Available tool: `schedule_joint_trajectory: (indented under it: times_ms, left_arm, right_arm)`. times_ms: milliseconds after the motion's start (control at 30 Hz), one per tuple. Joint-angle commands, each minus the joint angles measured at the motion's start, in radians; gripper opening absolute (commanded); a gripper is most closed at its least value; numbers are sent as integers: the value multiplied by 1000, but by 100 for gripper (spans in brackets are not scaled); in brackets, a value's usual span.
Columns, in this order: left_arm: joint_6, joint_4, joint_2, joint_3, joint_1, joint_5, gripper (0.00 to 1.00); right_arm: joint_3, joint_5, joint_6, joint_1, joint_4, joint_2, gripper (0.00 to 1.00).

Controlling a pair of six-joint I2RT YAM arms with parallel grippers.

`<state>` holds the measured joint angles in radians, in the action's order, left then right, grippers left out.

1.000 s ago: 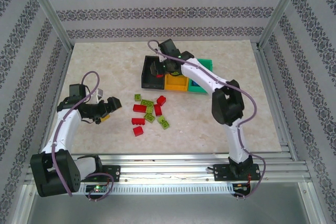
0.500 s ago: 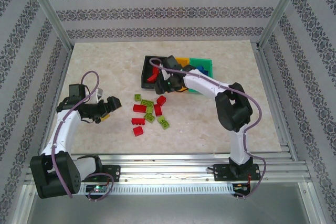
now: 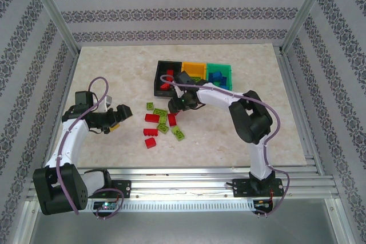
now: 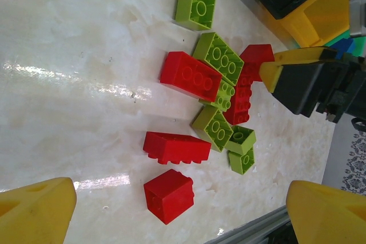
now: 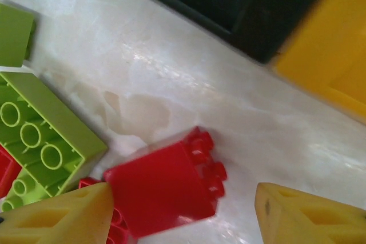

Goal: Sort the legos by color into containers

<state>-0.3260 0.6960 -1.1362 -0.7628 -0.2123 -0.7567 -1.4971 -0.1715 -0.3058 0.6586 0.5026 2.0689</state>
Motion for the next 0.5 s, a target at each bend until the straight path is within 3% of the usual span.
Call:
schedule_joint_trajectory:
  times_ms: [0, 233, 467]
  left_arm:
    - [-11, -23, -5, 12, -12, -23, 95]
    - [-11, -27, 4, 12, -12, -26, 95]
    - [-9, -27, 2, 13, -12, -31, 95]
  right_arm:
    - [-47, -20, -10, 21, -8, 36, 67]
    - [-80, -1, -6, 32, 11, 75, 65]
    - [-61, 14, 1, 32, 13, 52, 53]
